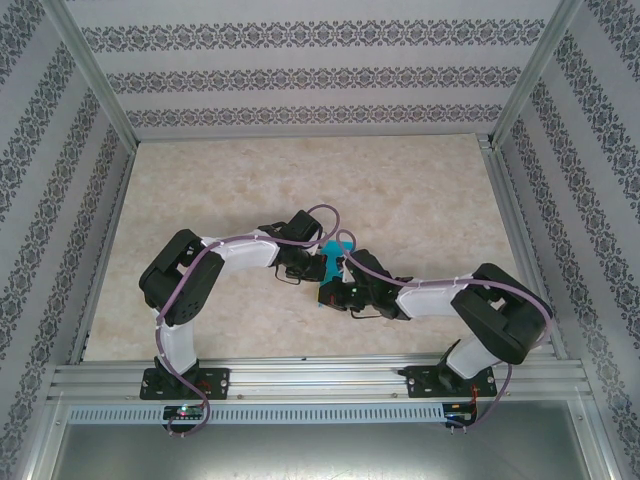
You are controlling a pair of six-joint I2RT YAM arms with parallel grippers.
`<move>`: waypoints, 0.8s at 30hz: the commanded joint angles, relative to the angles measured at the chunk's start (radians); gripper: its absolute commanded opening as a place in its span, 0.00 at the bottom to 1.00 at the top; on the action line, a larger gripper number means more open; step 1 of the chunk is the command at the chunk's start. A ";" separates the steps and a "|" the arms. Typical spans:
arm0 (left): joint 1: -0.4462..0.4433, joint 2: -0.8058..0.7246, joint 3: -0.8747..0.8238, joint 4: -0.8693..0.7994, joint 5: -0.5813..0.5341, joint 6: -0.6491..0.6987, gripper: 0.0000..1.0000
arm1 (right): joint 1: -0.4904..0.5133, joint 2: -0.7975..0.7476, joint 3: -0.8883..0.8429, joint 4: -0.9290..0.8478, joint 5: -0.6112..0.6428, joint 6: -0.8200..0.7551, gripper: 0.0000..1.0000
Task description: Fold a paper plane with a square sheet of paper (pick it up from the middle)
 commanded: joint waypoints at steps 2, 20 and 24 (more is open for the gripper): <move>0.010 0.032 0.007 -0.046 -0.005 0.014 0.02 | 0.011 0.034 0.004 0.009 0.033 0.012 0.06; 0.010 0.033 0.013 -0.060 -0.014 0.020 0.02 | -0.083 -0.075 -0.026 -0.038 0.009 -0.026 0.05; 0.011 0.036 0.016 -0.060 -0.011 0.019 0.02 | -0.134 -0.046 -0.002 0.006 -0.076 -0.031 0.05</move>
